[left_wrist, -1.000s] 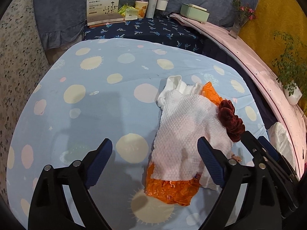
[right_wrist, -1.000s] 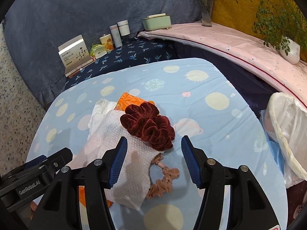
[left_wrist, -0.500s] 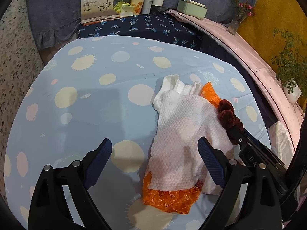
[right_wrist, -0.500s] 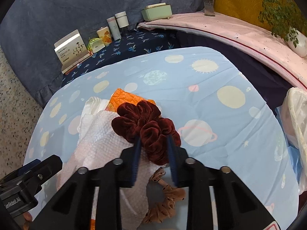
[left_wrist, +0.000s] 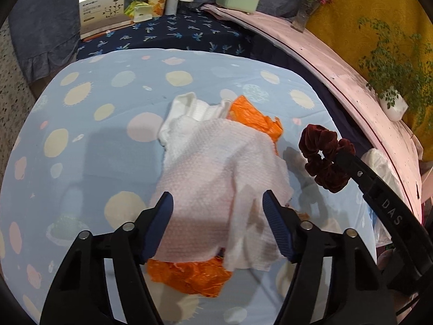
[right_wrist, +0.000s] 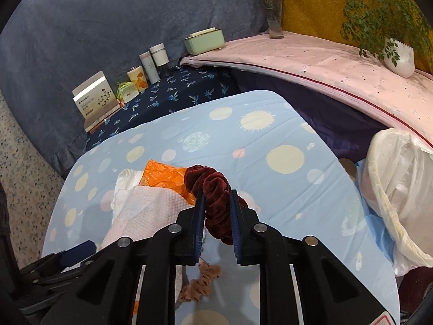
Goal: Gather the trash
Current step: 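Grasp the white mesh cloth with the left tool while the right tool holds the scrunchie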
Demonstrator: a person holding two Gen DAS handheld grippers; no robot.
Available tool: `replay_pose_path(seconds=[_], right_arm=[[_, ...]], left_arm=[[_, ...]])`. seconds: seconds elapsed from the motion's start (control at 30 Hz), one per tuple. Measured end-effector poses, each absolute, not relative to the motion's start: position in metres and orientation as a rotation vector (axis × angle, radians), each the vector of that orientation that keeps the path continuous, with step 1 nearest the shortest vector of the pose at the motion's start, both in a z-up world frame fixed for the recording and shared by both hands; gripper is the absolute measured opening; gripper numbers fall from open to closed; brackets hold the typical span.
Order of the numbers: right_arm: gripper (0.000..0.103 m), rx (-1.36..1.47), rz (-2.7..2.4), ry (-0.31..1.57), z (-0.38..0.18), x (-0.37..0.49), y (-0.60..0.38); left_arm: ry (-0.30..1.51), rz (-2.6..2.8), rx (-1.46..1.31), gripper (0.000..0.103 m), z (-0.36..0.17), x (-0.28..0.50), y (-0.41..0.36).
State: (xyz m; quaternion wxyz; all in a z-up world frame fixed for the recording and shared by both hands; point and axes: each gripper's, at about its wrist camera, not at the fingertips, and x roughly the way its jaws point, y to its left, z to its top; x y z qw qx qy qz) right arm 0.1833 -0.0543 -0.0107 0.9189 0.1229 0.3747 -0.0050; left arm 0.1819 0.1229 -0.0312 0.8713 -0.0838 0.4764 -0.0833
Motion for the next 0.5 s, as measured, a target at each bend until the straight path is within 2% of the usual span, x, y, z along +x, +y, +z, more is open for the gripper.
replay_pose_path(seconds=[0.07,0.13,0.17,0.23,0.27,0.3,0.5], right_arm=[[0.017,0.254,-0.013,0.769,-0.01,0.18,-0.058],[0.017,0.259,-0.016,0.766,-0.009,0.176,-0.061],[0.017,0.261,-0.018,0.766,-0.009,0.174,-0.063],[0.017,0.263,-0.02,0.768,-0.009,0.171,-0.065],[0.017,0.265,-0.02,0.769,-0.009,0.17,-0.067],[0.017,0.264,-0.019,0.77,-0.008,0.168,-0.067],[0.017,0.262,-0.013,0.758,-0.001,0.157,-0.07]], left_arm=[[1.003,-0.187,-0.167,0.054,-0.034,0.182,0.117],[1.02,-0.2,-0.168,0.043,-0.038,0.182,0.112],[1.029,-0.205,-0.169,0.034,-0.04,0.182,0.11],[1.035,-0.208,-0.171,0.024,-0.041,0.182,0.108],[1.032,-0.218,-0.173,0.011,-0.041,0.182,0.107],[1.035,-0.227,-0.174,0.005,-0.04,0.181,0.106],[0.998,-0.217,-0.191,0.002,-0.025,0.176,0.105]])
